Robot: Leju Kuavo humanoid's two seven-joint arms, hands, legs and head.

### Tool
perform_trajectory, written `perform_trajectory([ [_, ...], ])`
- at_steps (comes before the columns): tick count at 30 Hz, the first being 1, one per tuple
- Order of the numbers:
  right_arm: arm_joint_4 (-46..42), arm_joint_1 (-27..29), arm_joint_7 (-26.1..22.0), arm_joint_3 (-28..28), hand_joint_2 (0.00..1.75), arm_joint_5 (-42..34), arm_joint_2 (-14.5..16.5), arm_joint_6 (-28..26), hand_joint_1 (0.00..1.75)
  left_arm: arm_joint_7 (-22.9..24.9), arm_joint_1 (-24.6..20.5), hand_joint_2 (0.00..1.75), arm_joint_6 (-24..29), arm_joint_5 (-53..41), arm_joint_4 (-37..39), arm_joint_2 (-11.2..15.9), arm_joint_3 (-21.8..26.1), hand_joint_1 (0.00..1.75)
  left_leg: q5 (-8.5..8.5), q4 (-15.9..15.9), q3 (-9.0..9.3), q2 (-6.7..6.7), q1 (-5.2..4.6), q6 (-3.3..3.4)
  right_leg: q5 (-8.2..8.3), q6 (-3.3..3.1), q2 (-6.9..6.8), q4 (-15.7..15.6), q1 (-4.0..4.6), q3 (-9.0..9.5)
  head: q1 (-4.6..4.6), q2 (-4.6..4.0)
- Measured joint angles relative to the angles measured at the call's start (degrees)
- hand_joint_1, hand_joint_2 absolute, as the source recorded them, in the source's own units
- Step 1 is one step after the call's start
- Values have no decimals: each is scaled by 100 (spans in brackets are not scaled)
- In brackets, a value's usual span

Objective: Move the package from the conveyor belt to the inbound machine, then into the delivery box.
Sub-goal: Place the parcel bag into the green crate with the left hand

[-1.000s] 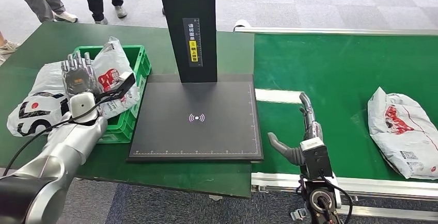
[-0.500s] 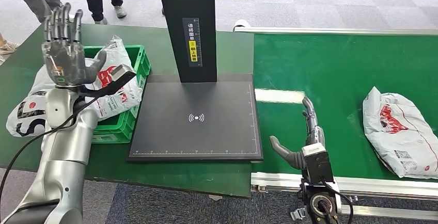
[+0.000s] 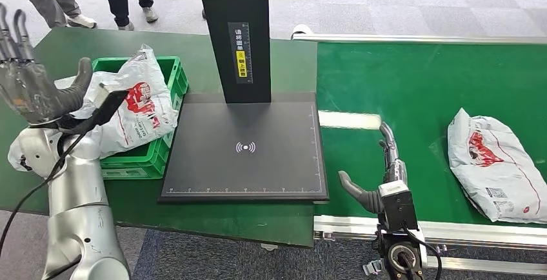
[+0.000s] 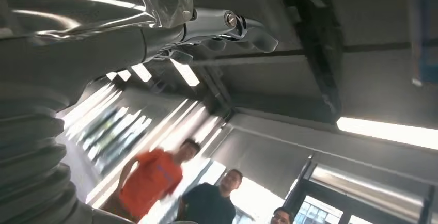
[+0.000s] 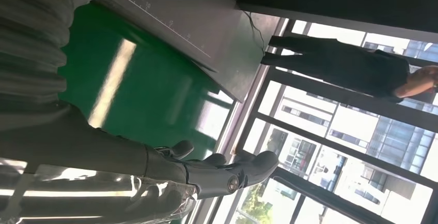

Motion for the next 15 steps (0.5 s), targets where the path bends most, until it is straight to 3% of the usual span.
perform_trajectory([
  [3,-5,41,-24,-3,175,-30,-18,-40,0,62,-27,175,-434,2209,515,-48,-348,0,0,0,1,-6,0,0,0,0,-7,0,-1,6,-2,0],
  [8,17,7,-120,-15,175,-212,-37,113,0,620,560,175,-2576,5582,497,-37,-1737,0,-1,-1,-2,-3,0,1,0,1,-6,0,-1,9,-2,-1],
  [15,171,-172,-266,45,175,-453,-20,358,0,968,1596,175,-4401,7516,34,177,-3368,0,-6,-2,-8,-4,0,3,-2,1,-6,0,-1,2,-2,-1],
])
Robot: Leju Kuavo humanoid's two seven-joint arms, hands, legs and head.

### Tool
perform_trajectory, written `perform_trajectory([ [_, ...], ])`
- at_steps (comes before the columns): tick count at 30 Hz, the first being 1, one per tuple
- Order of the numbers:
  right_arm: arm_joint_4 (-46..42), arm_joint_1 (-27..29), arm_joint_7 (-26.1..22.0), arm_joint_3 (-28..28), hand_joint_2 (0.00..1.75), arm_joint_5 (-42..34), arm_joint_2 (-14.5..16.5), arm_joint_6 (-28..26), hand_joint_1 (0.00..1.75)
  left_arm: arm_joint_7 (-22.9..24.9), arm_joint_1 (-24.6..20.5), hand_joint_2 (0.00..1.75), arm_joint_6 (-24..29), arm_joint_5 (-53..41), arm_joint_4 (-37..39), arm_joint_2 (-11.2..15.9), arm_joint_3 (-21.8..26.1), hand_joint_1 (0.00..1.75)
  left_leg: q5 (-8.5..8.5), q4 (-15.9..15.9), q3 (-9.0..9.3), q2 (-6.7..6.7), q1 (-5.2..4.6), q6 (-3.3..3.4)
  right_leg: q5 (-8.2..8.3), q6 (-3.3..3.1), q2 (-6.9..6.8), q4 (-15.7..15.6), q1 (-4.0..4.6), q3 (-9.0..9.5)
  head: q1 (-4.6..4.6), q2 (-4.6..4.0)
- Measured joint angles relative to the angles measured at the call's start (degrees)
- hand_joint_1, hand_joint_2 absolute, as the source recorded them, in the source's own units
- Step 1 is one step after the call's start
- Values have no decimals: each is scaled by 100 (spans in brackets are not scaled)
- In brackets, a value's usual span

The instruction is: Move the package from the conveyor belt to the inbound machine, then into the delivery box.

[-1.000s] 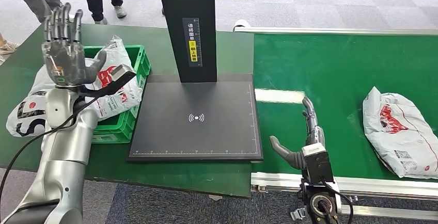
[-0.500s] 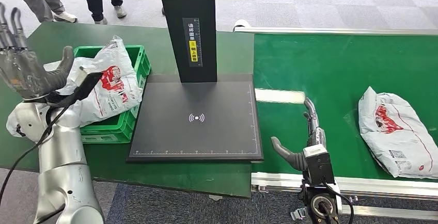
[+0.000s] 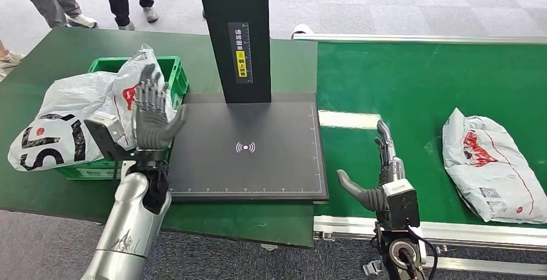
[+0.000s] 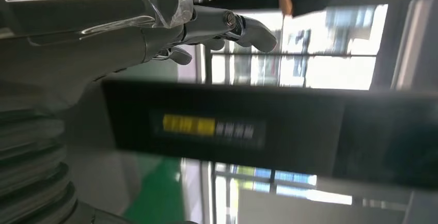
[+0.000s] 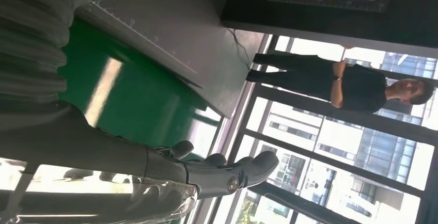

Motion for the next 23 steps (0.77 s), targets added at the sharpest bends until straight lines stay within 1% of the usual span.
perform_trajectory([
  [2,49,-54,-70,34,175,-95,21,39,0,72,199,175,-293,255,-82,50,-291,0,0,-1,0,0,0,0,0,0,0,0,1,-1,1,1],
  [4,95,-103,-110,67,175,-155,43,48,0,100,337,175,-414,366,-134,88,-517,0,0,-1,0,0,0,0,0,0,0,0,1,0,0,1],
  [10,246,-248,-81,161,175,-299,86,148,0,76,548,175,-295,228,-150,192,-963,0,1,-1,1,0,0,0,0,0,0,0,1,2,0,0],
  [12,350,-311,0,201,175,-347,90,232,0,29,578,175,-135,-2,-135,230,-1068,0,1,0,1,0,0,0,0,0,0,0,1,1,1,1],
  [13,418,-346,53,227,175,-377,90,283,0,4,585,175,28,-198,-121,250,-1121,0,1,0,1,0,0,0,0,0,0,0,1,1,1,1],
  [16,675,-450,235,313,175,-563,95,512,0,-76,585,175,864,-1066,-14,292,-1279,0,1,0,1,0,0,0,0,0,0,0,1,0,-1,1],
  [17,768,-484,277,343,175,-642,99,587,0,-100,580,175,1101,-1292,46,298,-1321,0,1,0,1,0,0,0,0,0,0,0,1,0,-1,1],
  [18,857,-515,305,373,175,-706,108,645,0,-119,575,175,1229,-1410,114,303,-1353,0,1,0,1,-1,0,0,0,0,0,0,1,0,-1,1],
  [19,934,-541,318,402,175,-753,119,682,0,-131,570,175,1238,-1412,182,304,-1369,0,1,0,1,0,0,0,0,0,0,0,1,0,-1,1],
  [23,1132,-611,324,502,175,-835,155,723,0,-134,565,175,929,-1140,406,304,-1376,0,1,0,1,0,0,0,0,0,0,0,1,0,0,1],
])
